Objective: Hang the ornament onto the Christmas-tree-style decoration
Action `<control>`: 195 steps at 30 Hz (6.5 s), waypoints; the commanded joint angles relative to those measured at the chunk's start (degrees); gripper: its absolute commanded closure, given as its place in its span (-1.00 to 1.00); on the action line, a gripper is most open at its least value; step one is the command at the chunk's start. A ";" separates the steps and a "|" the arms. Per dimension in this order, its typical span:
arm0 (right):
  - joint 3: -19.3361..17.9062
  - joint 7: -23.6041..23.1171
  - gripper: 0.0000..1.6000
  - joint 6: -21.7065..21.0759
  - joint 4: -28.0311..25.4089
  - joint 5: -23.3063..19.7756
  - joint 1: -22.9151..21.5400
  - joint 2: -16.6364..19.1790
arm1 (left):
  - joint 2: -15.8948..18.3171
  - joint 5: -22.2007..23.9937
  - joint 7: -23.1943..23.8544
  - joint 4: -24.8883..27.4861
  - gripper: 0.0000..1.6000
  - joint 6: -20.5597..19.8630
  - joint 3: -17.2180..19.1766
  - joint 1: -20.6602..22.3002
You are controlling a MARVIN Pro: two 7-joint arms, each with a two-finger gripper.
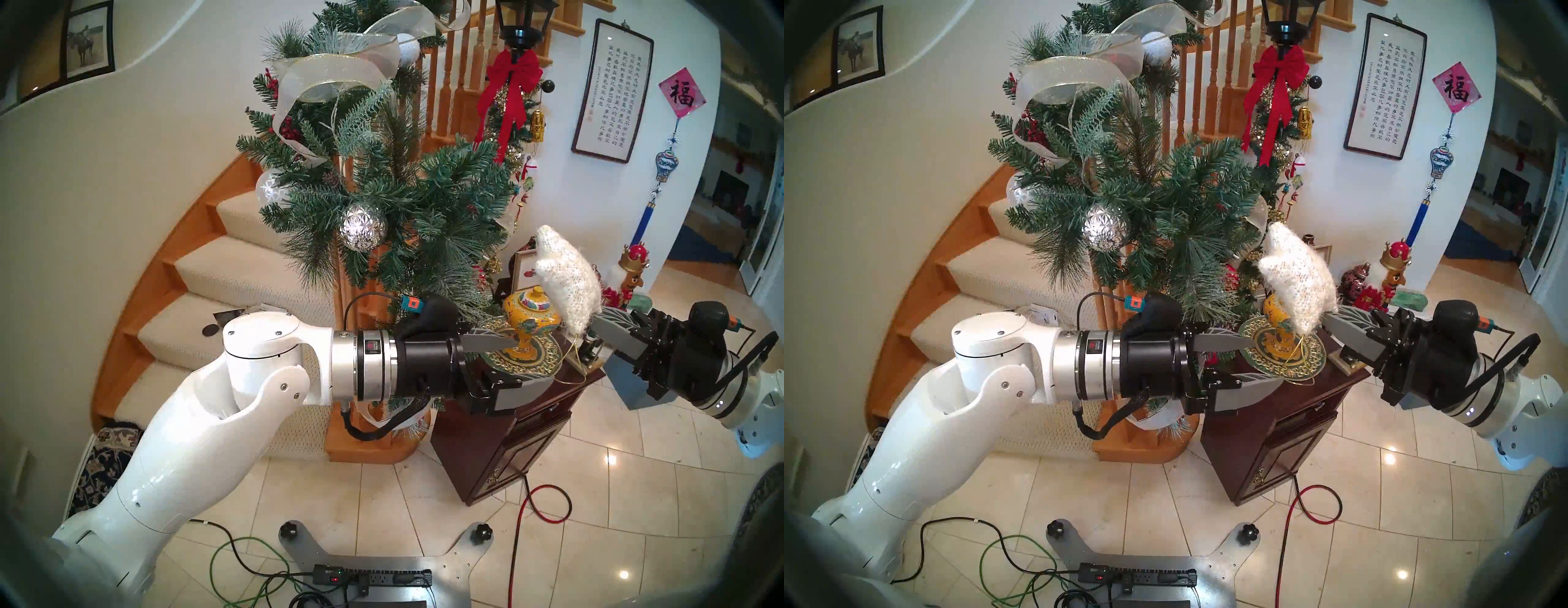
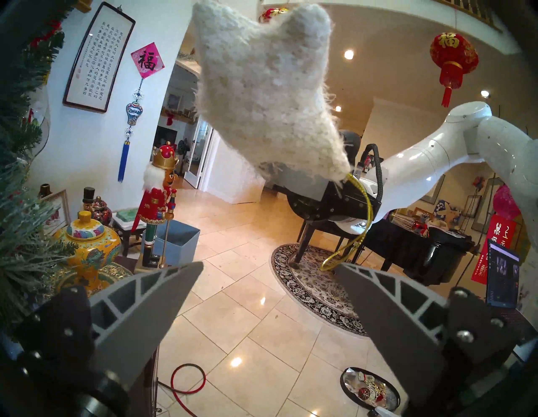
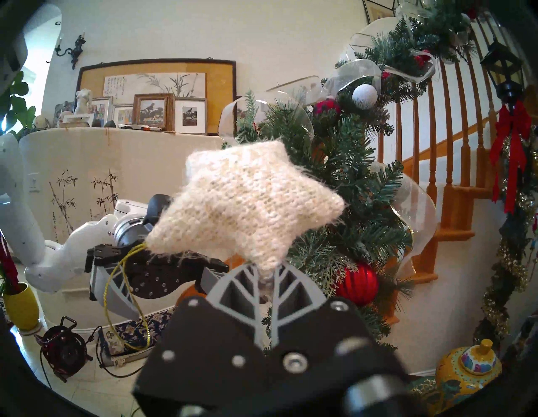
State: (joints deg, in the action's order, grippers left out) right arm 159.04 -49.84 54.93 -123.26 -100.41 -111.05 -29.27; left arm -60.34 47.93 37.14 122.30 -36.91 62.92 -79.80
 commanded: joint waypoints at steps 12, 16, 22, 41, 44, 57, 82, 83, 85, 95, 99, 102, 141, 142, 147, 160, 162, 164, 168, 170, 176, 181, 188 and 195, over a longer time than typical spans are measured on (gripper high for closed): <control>3.35 -5.63 1.00 0.07 -0.15 1.27 -6.40 1.54 | -2.45 1.69 -0.75 0.19 -1.00 0.03 0.19 -0.01; 4.07 -5.98 1.00 0.07 -0.46 1.30 -7.36 1.63 | -2.77 1.29 -1.39 0.13 -1.00 0.07 -0.31 -0.01; 5.19 -6.03 1.00 0.07 -1.01 1.48 -8.64 1.61 | -2.92 0.70 -2.86 -0.34 -1.00 0.32 -0.86 0.00; 5.96 -5.90 1.00 0.07 -2.41 2.70 -10.99 1.33 | -3.67 1.51 -6.00 -1.19 -0.59 1.07 -1.06 -0.17; 5.96 -6.32 1.00 0.07 -2.38 2.52 -11.22 1.33 | -3.74 1.70 -6.20 -1.14 0.27 1.13 -0.96 -0.21; 5.96 -5.96 1.00 0.07 -2.72 2.97 -11.81 1.19 | -3.86 2.36 -6.10 -1.06 0.26 1.34 -0.54 -0.60; 5.96 -6.26 1.00 0.07 -4.20 2.70 -12.54 0.06 | -3.66 4.76 -3.10 0.19 1.00 1.42 0.81 -2.07; 5.96 -5.90 1.00 0.07 -4.29 2.88 -12.55 0.03 | -3.66 4.84 -3.00 0.19 1.00 1.39 0.84 -2.11; 5.96 -6.23 1.00 0.07 -4.28 2.64 -12.59 0.01 | -3.55 4.99 -2.63 0.29 -0.08 1.31 0.91 -2.26; 5.96 -6.00 1.00 0.07 -4.71 2.40 -12.68 -0.38 | -3.70 5.21 -2.23 0.48 -1.00 1.22 1.20 -2.56; 5.96 -5.43 1.00 0.07 -5.17 2.56 -12.85 -0.73 | -3.82 4.86 -2.52 0.51 -1.00 1.43 1.17 -2.66; 5.96 -5.68 1.00 0.07 -5.62 2.11 -13.00 -1.02 | -4.03 4.47 -2.87 0.48 -1.00 1.63 0.96 -2.68; 5.96 -6.14 1.00 -0.12 -8.20 1.05 -13.39 -2.72 | -9.66 7.44 -9.09 1.03 -1.00 4.65 2.29 -5.50; 5.96 -5.94 1.00 -0.09 -8.22 1.15 -13.38 -2.70 | -9.63 7.44 -9.06 1.05 -1.00 4.61 2.21 -5.51; 5.96 -6.58 1.00 0.03 -8.04 0.76 -13.31 -2.73 | -9.22 7.03 -9.01 1.08 -1.00 4.27 1.68 -5.43; 5.96 -6.47 1.00 0.07 -7.98 0.60 -13.14 -2.77 | -8.66 6.35 -8.91 1.06 -1.00 4.00 0.18 -5.30; 5.96 -6.35 1.00 0.07 -7.99 0.61 -13.10 -2.84 | -8.65 6.33 -9.03 1.06 -1.00 4.03 0.11 -5.30; 5.96 -5.97 1.00 0.07 -8.05 0.79 -13.10 -2.86 | -8.65 6.33 -9.04 1.05 -1.00 4.05 0.10 -5.30; 5.96 -5.99 1.00 0.07 -8.14 0.84 -13.21 -2.96 | -8.68 6.35 -8.98 1.00 -1.00 4.13 0.15 -5.28; 5.96 -6.28 1.00 0.07 -8.11 0.71 -13.33 -2.98 | -8.64 6.48 -8.77 1.21 -1.00 4.13 0.33 -5.29; 5.96 -5.94 1.00 0.07 -8.28 0.93 -13.60 -3.11 | -8.30 6.69 -8.28 1.64 -0.87 4.07 0.74 -5.59; 5.96 -6.09 1.00 0.06 -8.36 0.97 -13.78 -3.14 | -8.20 6.80 -7.97 1.67 -0.49 4.06 0.88 -5.71; 5.96 -7.30 1.00 0.01 -8.26 0.43 -13.92 -3.21 | -8.08 7.03 -7.65 2.08 -0.01 3.94 0.90 -6.07; 5.96 -6.05 1.00 0.07 -8.59 0.96 -13.94 -3.33 | -8.13 7.33 -7.41 2.71 0.18 3.90 0.96 -6.29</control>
State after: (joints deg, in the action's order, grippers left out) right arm 165.14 -49.85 54.93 -131.70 -99.47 -124.63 -32.46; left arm -68.38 54.74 29.26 123.94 -33.03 63.84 -85.92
